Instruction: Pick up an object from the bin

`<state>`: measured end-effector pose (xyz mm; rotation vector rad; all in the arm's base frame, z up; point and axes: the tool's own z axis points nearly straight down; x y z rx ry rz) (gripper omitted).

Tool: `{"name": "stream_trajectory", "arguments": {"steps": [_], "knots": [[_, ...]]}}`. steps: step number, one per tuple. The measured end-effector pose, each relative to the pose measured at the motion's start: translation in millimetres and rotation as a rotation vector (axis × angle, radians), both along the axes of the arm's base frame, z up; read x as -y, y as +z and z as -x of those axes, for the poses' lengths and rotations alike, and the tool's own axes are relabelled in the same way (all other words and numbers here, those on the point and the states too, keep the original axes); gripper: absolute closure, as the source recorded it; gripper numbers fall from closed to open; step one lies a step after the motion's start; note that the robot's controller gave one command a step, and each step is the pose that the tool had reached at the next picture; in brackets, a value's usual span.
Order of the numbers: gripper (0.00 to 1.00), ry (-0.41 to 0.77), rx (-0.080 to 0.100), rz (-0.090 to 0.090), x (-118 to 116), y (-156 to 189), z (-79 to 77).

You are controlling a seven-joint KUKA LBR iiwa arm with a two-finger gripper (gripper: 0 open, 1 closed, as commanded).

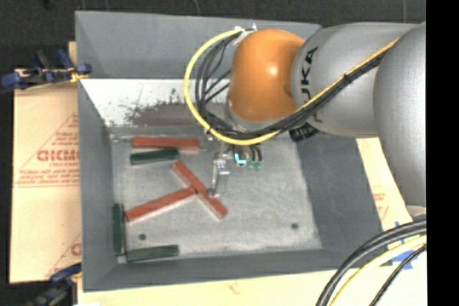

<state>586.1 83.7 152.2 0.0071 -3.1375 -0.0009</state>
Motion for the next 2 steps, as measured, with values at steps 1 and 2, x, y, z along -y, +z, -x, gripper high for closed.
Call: {"name": "stream_trajectory", "arguments": {"steps": [1, 2], "knots": [[0.0, -0.002, 0.006, 0.0, 0, 4, -1.2], [0.0, -0.003, 0.016, 0.001, -37, -36, 26.3]]}}
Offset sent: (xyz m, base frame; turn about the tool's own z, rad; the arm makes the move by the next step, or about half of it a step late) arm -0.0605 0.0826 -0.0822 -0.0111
